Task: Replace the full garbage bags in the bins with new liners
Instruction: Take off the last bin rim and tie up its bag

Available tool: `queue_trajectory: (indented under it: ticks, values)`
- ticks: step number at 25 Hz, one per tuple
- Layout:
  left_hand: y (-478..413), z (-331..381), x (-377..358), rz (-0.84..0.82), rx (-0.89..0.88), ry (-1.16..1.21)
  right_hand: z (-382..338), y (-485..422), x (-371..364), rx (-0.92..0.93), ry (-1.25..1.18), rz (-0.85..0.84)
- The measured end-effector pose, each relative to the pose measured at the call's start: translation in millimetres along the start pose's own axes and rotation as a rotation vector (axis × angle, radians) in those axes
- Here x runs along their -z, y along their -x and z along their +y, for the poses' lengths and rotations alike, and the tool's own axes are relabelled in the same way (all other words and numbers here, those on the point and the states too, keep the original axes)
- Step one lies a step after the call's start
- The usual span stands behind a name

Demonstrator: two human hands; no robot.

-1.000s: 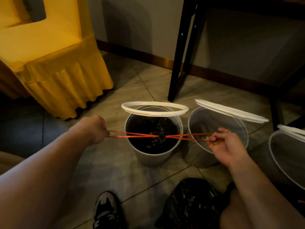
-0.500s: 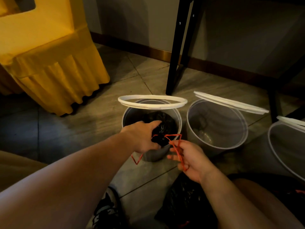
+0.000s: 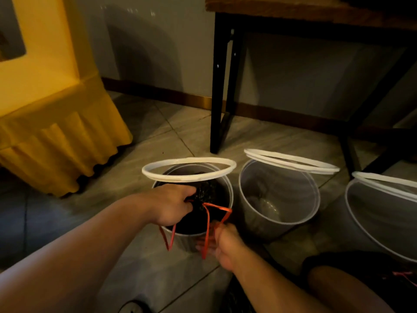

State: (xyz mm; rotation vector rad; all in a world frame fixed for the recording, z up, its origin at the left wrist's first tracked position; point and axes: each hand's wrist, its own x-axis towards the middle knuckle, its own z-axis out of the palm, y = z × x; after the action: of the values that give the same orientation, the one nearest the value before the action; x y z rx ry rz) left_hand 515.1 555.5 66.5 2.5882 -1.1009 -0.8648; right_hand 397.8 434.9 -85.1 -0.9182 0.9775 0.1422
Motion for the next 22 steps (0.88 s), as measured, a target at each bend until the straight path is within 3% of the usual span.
queue_trajectory:
  ticks: [3, 5, 7, 13, 16, 22]
  values:
    - [13, -2, 21, 0.068, -0.110, 0.129, -11, -16, -8, 0.032, -0.060, -0.013]
    - [31, -4, 40, 0.129, -0.180, 0.525, -23, -25, -15, 0.057, -0.065, -0.018]
    - [49, -7, 56, 0.245, -0.256, 0.773, -35, -34, -20, 0.072, -0.083, -0.039]
    - [77, -4, 77, 0.727, -0.439, 0.930, -47, -52, -28, 0.052, -0.101, -0.054]
    - [77, -8, 85, 0.996, -0.427, 1.032, -49, -56, -32, 0.060, -0.092, -0.059]
    - [57, -46, 89, 1.064, -0.232, 1.215, -53, -59, -25, 0.200, 0.009, -0.050]
